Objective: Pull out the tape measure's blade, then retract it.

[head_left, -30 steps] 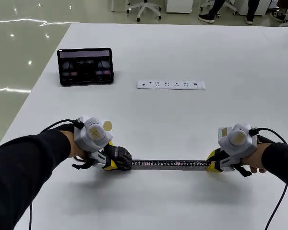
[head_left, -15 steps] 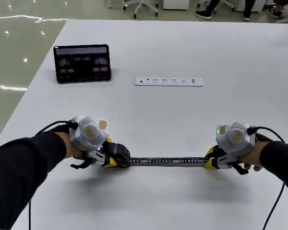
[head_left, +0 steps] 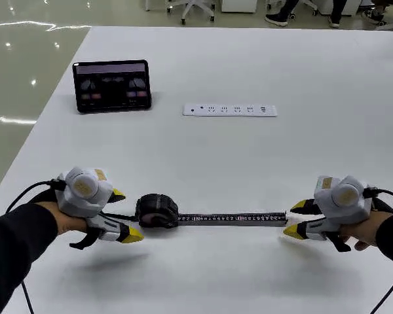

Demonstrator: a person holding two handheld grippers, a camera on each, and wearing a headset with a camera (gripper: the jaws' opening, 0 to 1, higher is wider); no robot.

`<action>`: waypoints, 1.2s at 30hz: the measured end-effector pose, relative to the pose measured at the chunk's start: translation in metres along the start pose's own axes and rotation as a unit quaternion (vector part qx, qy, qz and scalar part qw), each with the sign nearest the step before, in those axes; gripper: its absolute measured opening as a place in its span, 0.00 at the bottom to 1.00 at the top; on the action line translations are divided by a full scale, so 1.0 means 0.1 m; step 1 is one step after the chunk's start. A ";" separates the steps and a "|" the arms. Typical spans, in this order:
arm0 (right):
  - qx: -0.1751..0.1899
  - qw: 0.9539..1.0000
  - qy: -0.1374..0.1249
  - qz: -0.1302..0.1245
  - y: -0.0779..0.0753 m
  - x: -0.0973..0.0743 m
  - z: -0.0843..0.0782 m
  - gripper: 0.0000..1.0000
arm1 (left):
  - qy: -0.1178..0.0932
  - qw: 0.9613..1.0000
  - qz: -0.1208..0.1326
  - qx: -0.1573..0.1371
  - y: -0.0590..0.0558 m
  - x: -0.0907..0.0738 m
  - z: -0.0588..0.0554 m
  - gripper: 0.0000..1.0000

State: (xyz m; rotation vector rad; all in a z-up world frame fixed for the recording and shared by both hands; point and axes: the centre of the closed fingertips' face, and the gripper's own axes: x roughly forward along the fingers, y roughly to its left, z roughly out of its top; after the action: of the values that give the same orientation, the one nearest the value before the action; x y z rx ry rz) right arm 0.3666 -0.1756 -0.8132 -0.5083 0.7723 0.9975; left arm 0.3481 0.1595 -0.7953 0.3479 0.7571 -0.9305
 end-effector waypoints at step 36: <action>0.074 0.987 -0.089 -0.111 0.43 -1.11 -0.47 0.97 | -0.155 0.969 0.142 -0.128 -0.18 -1.09 -0.30 1.00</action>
State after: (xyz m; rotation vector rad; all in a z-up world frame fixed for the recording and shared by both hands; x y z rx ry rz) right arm 0.2768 -0.2495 -0.7589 -0.3615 0.6093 0.7608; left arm 0.2795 0.2312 -0.7371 0.0761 0.5137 -0.5889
